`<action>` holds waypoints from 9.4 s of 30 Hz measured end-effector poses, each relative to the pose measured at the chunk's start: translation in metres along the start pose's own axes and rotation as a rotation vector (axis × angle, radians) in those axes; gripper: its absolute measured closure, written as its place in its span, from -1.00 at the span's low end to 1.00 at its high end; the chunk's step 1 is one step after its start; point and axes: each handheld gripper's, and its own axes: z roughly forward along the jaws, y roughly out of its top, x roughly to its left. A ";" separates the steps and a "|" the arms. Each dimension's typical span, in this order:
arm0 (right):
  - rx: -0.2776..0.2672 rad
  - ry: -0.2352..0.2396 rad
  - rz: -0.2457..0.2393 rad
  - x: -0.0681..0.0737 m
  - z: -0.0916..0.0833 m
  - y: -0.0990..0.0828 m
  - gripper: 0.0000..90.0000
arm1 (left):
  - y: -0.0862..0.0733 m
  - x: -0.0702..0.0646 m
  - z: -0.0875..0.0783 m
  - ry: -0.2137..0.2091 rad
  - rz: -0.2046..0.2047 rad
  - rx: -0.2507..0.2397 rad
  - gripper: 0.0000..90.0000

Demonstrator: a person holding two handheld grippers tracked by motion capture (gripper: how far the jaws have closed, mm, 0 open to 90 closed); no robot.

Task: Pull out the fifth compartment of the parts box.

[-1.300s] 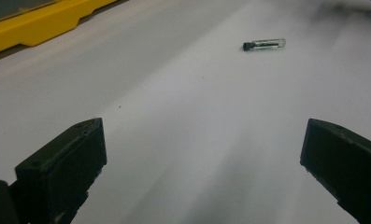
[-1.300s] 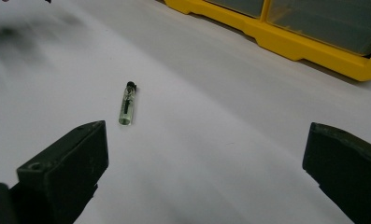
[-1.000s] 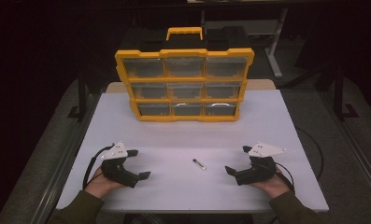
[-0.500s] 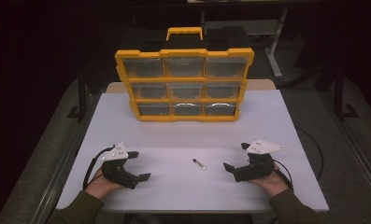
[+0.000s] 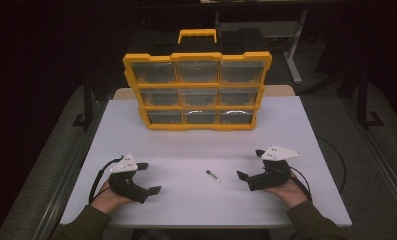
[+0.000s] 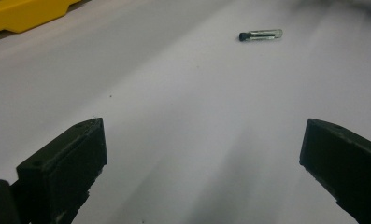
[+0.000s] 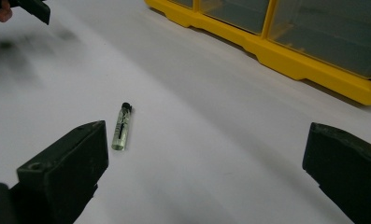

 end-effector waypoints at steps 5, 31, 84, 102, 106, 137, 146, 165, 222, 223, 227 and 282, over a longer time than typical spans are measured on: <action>0.001 0.001 -0.005 -0.001 0.005 0.003 -1.00 | 0.001 0.000 0.001 -0.002 0.010 0.000 -1.00; 0.009 0.013 -0.005 0.001 0.021 0.015 -1.00 | 0.004 0.001 0.005 -0.018 0.019 -0.002 -1.00; -0.002 0.043 -0.010 -0.007 0.046 0.035 -1.00 | 0.005 0.001 0.006 -0.025 -0.010 0.010 -1.00; 0.001 0.048 -0.003 -0.010 0.056 0.042 -1.00 | 0.004 -0.001 0.007 -0.032 -0.003 0.015 -1.00; -0.002 0.048 -0.005 -0.011 0.059 0.044 -1.00 | 0.004 -0.001 0.007 -0.033 -0.005 0.013 -1.00; -0.015 0.053 -0.016 -0.020 0.079 0.055 -1.00 | 0.004 -0.001 0.007 -0.038 -0.006 0.010 -1.00; -0.011 0.058 -0.021 -0.018 0.086 0.059 -1.00 | 0.004 -0.001 0.007 -0.037 -0.003 0.008 -1.00; -0.037 0.068 -0.034 -0.019 0.100 0.063 -1.00 | 0.003 -0.001 0.008 -0.029 -0.001 -0.002 -1.00; -0.024 -0.018 -0.233 -0.008 0.102 0.057 -1.00 | 0.003 0.003 0.005 -0.031 -0.048 -0.019 -1.00; -0.026 -0.020 -0.238 -0.008 0.102 0.057 -1.00 | 0.003 0.003 0.006 -0.030 -0.049 -0.019 -1.00; -0.031 -0.032 -0.251 -0.008 0.101 0.058 -1.00 | 0.003 0.002 0.006 -0.030 -0.043 -0.020 -1.00; -0.042 -0.160 -0.462 0.002 0.097 0.059 -1.00 | 0.004 0.002 0.005 -0.040 0.005 -0.021 -1.00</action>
